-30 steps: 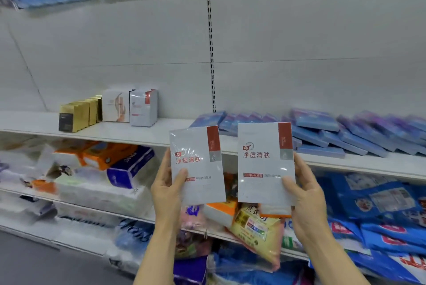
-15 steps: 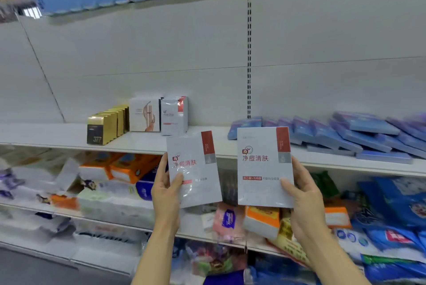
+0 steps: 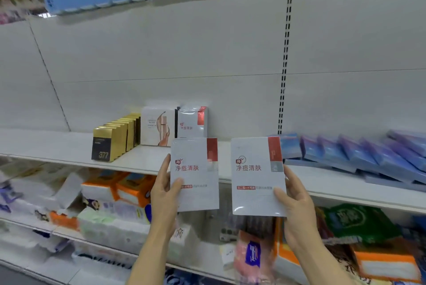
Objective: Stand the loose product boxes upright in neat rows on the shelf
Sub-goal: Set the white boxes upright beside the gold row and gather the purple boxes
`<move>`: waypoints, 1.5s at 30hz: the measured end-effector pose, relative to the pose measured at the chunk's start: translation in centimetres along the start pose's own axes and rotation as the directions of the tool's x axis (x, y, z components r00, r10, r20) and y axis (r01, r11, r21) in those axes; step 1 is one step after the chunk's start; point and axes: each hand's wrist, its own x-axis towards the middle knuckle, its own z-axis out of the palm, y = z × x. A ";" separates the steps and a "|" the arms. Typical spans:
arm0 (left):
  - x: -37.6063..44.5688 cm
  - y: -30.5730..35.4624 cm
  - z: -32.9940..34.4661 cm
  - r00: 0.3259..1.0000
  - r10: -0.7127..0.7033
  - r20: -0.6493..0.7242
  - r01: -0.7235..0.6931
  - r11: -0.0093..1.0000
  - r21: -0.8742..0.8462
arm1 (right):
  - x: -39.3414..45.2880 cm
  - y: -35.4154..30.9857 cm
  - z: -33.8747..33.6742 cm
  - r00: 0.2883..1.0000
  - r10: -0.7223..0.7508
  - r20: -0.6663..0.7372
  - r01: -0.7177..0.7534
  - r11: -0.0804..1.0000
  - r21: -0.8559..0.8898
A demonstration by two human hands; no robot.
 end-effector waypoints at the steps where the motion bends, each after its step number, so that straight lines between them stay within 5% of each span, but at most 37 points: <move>1: 1.1 -0.1 -0.2 1.000 0.002 -0.005 -0.002 1.000 -0.007 | 0.7 0.2 0.7 1.000 0.000 0.002 0.000 1.000 -0.007; 23: 26.4 -8.8 -0.5 0.981 -0.053 0.189 0.059 0.998 -0.022 | 11.2 8.3 13.7 0.989 -0.042 -0.145 0.038 0.999 -0.025; 34: 29.4 -9.1 -1.3 0.973 0.168 0.158 -0.216 0.904 0.369 | 16.2 14.4 23.0 0.977 -0.103 -0.188 0.068 0.981 -0.182; 37: 28.5 -8.4 -3.0 0.847 0.334 0.413 -0.505 0.746 0.433 | 17.9 15.9 24.6 0.971 -0.141 -0.192 0.081 0.953 -0.292; 41: 29.4 -9.4 -3.8 0.561 0.351 0.750 -0.827 0.282 0.487 | 20.3 16.8 25.1 0.973 -0.178 -0.145 0.091 0.879 -0.467; 45: 29.7 -10.7 -3.8 0.536 0.291 0.792 -0.842 0.118 0.526 | 22.0 15.7 24.8 0.995 -0.100 0.013 0.095 0.880 -0.465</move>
